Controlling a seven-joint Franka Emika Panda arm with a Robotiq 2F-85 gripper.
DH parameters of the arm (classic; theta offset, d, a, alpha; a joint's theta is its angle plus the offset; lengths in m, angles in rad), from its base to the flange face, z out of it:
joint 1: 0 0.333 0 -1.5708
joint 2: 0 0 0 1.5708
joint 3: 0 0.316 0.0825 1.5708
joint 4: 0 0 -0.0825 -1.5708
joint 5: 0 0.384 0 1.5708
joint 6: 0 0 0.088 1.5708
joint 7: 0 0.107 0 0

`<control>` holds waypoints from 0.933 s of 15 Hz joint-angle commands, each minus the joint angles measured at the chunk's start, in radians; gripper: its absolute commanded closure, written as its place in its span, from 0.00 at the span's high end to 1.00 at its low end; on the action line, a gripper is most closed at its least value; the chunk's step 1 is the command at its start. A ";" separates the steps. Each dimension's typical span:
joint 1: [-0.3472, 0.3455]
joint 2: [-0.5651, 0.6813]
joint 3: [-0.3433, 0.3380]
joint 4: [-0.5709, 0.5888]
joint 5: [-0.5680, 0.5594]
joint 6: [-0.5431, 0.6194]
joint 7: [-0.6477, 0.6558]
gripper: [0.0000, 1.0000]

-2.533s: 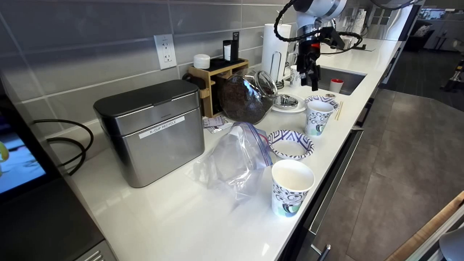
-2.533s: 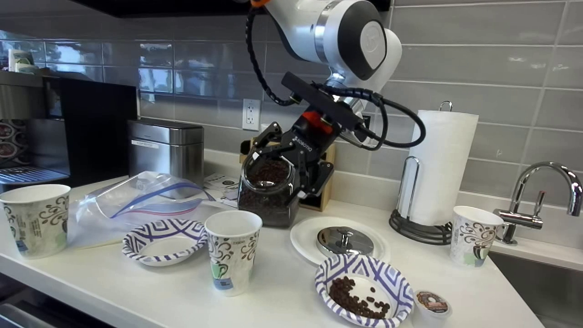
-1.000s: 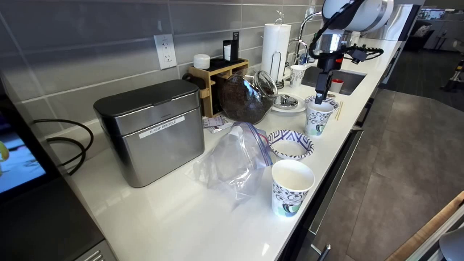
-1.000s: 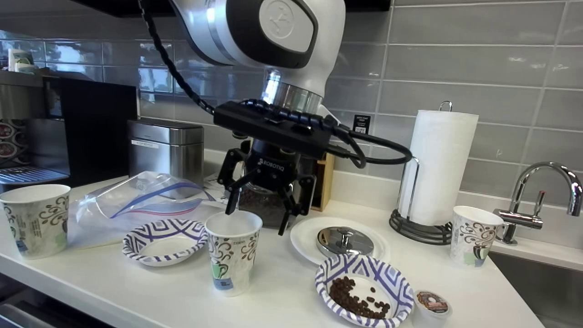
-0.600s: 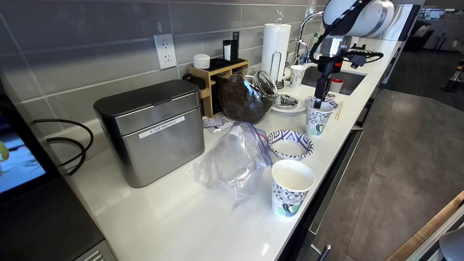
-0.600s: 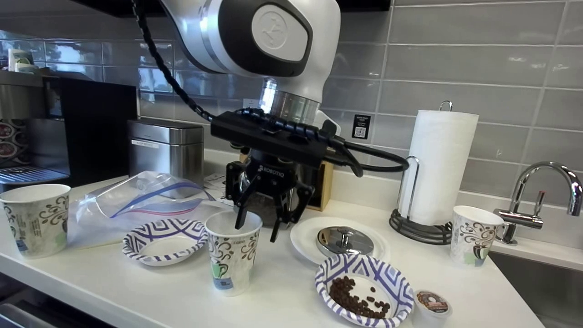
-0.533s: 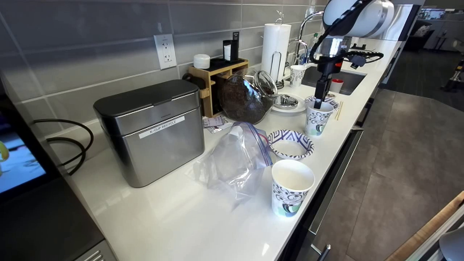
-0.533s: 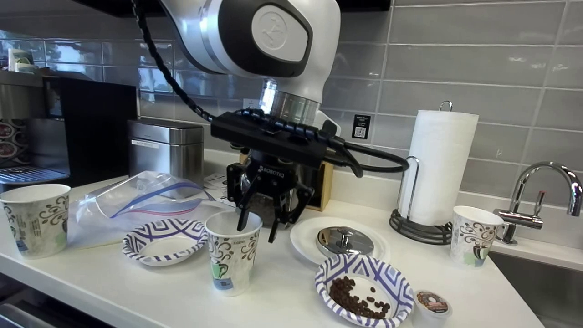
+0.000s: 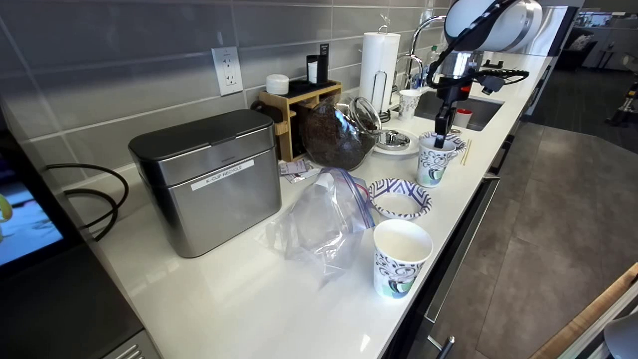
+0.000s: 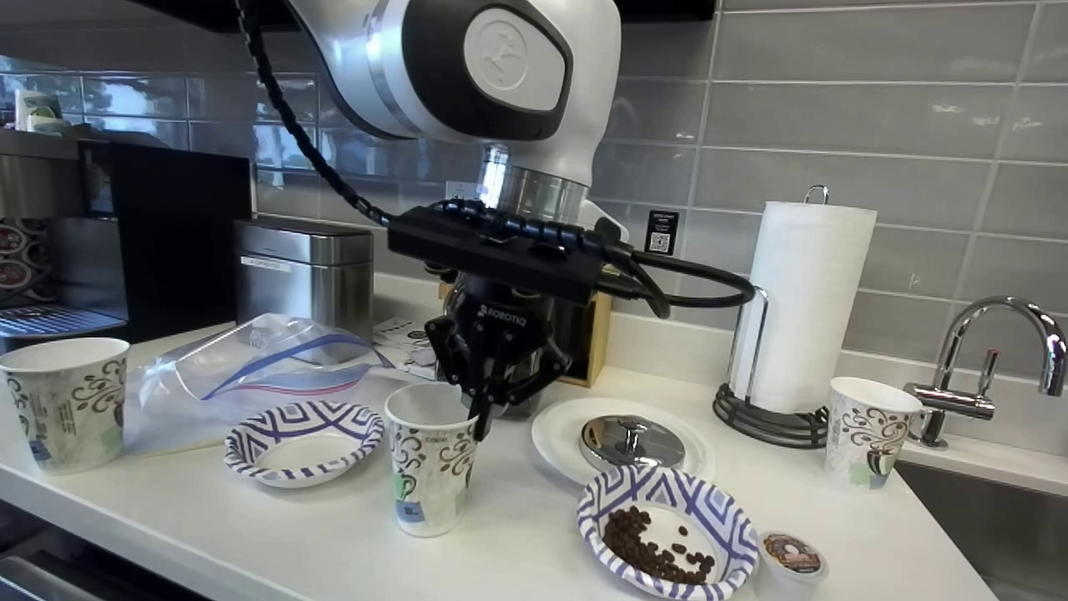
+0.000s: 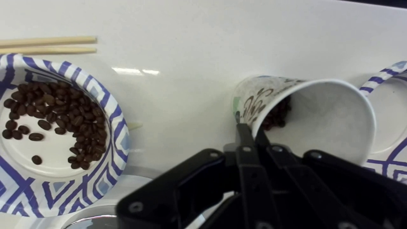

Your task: Place the coffee beans from the container in the coffee cup using the silver spoon then pour the beans into the bowl on the right.

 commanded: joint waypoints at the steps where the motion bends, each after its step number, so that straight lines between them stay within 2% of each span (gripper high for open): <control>1: 0.019 -0.003 -0.013 -0.013 -0.031 0.024 0.034 0.01; 8: 0.014 -0.031 -0.020 -0.007 -0.002 0.008 0.010 0.01; 14: 0.018 -0.127 -0.030 -0.035 -0.081 0.095 0.032 0.01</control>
